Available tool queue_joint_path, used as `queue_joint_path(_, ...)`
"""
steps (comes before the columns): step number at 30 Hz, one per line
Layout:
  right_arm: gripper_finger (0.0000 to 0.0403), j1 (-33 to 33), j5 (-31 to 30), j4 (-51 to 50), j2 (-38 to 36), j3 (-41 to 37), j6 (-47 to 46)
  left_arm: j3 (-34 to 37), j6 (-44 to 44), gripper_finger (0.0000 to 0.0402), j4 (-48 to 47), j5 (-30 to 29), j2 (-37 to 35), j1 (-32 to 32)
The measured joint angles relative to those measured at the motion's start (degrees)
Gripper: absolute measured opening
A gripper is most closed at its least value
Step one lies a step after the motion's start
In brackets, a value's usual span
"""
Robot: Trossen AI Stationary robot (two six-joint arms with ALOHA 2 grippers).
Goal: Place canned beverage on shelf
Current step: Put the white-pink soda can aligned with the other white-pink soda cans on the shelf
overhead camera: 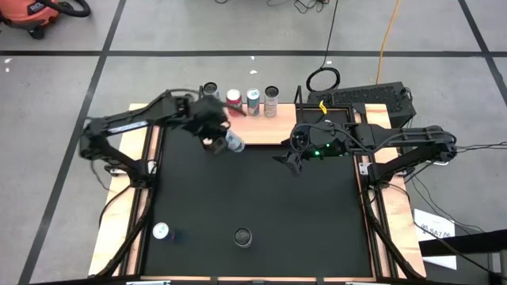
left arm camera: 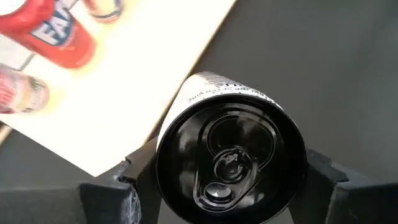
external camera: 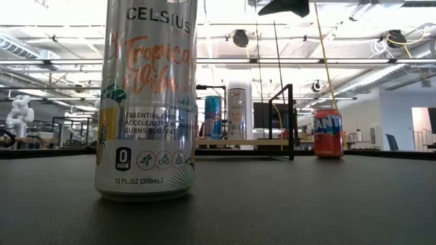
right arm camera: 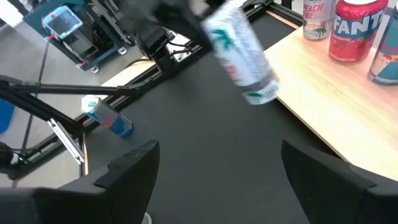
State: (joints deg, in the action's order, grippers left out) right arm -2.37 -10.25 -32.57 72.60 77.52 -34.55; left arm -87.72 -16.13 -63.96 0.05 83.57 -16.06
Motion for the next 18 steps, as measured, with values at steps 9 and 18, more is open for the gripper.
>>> queue_joint_path(9, 0.0325, 0.0, -0.1, 0.2, 0.0, 0.0, -3.8, -9.9, 9.5, 0.0246, -10.0, -0.4, 11.2, -9.5)
queue_joint_path(18, 0.0325, 0.2, -1.7, 0.2, 0.0, 0.0, -4.1, -10.5, 15.3, 0.0246, -10.4, -1.0, 13.0, -18.0)
